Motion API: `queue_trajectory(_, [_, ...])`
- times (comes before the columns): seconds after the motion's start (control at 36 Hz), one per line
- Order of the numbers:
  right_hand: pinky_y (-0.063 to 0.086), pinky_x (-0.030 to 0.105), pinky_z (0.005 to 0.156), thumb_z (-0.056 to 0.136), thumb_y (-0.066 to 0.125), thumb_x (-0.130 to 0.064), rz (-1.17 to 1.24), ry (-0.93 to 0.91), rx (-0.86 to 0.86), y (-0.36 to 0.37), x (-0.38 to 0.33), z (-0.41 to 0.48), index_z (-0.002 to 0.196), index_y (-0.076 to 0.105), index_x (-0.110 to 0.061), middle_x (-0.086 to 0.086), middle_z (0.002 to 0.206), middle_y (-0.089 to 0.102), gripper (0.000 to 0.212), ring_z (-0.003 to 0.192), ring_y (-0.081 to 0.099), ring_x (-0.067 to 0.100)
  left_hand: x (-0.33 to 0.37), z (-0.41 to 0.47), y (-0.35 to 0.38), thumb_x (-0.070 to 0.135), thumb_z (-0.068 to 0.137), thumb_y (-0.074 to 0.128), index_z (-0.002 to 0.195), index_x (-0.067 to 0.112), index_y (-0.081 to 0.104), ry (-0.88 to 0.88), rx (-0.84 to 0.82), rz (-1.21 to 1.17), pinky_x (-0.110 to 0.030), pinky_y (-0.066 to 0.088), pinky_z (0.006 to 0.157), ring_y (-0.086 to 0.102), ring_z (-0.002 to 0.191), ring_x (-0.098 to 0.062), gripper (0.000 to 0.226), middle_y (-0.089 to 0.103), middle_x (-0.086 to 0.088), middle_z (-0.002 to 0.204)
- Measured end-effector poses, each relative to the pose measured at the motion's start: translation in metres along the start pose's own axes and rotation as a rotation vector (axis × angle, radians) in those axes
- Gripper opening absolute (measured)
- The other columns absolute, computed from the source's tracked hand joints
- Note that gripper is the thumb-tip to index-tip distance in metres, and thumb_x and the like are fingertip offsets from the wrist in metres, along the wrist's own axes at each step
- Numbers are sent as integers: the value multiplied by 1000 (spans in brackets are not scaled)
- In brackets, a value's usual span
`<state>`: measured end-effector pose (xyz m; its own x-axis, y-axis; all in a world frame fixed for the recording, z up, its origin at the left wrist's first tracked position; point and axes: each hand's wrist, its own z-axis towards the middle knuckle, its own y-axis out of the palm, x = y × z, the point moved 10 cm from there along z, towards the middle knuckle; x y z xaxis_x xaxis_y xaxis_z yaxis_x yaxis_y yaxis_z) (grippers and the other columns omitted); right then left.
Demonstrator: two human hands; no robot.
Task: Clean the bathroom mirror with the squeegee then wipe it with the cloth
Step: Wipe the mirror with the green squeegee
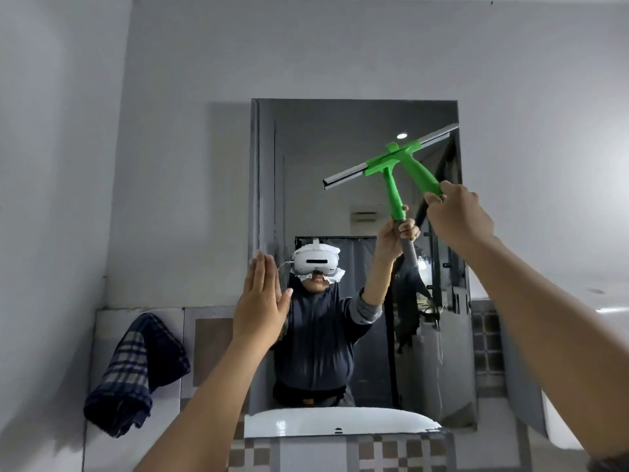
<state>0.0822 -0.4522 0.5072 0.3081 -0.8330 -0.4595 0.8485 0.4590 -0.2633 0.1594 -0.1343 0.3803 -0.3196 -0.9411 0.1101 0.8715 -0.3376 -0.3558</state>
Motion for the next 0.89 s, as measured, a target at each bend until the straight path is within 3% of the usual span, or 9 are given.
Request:
queue_trajectory(0.19, [35, 33, 66, 96, 37, -31, 78, 66, 96, 15, 11, -33, 101, 52, -12, 8, 84, 53, 25, 75, 48, 28, 1, -4, -1, 40, 94, 39, 143, 9, -6, 29, -1, -1, -28, 18, 110, -6, 142, -18, 74, -8, -5, 154])
queue_trajectory(0.33, [26, 26, 47, 97, 37, -28, 223, 66, 159, 33, 10, -57, 90, 47, -11, -1, 65, 49, 21, 55, 45, 15, 5, -6, -6, 41, 95, 37, 139, 15, -14, 37, -16, -46, -31, 32, 106, -11, 140, -15, 73, -21, 4, 147])
queue_trajectory(0.53, [27, 25, 43, 98, 38, -29, 395, 89, 218, 62, -14, -87, 93, 45, -6, -2, 60, 45, 25, 50, 44, 14, 3, -6, -5, 42, 96, 33, 143, 13, -12, 49, -71, -56, -31, 30, 108, -10, 142, -19, 71, -21, -1, 152])
queue_trajectory(0.61, [27, 16, 38, 99, 38, -26, 460, 122, 242, 74, -29, -96, 105, 47, 0, -6, 60, 43, 28, 48, 41, 4, 0, -7, -4, 40, 96, 36, 143, 14, -13, 68, -104, -78, -33, 28, 109, -11, 142, -18, 72, -21, 0, 152])
queue_trajectory(0.69, [33, 11, 36, 99, 39, -23, 512, 142, 256, 87, -45, -105, 100, 47, 0, -5, 57, 44, 25, 43, 41, 4, -2, -8, 0, 36, 95, 40, 143, 16, -16, 93, -142, -99, -34, 28, 111, -15, 141, -16, 76, -25, 2, 151])
queue_trajectory(0.72, [35, 13, 39, 99, 39, -24, 524, 138, 257, 90, -53, -107, 99, 46, 1, -2, 58, 47, 26, 44, 44, 8, -4, -9, 1, 34, 94, 42, 142, 17, -17, 100, -154, -105, -34, 28, 112, -16, 141, -14, 78, -26, 3, 150])
queue_trajectory(0.81, [51, 43, 55, 98, 37, -26, 548, 117, 234, 105, -74, -112, 101, 45, 0, 11, 69, 58, 28, 59, 58, 27, -7, -12, 3, 32, 94, 44, 143, 16, -18, 122, -162, -112, -32, 23, 114, -19, 140, -12, 80, -28, 5, 149])
queue_trajectory(0.89, [53, 49, 60, 98, 37, -27, 560, 97, 226, 112, -90, -116, 100, 44, -2, 16, 76, 62, 26, 67, 61, 34, -6, -15, 4, 31, 93, 45, 144, 13, -12, 134, -159, -125, -32, 21, 115, -17, 140, -13, 79, -23, 1, 152])
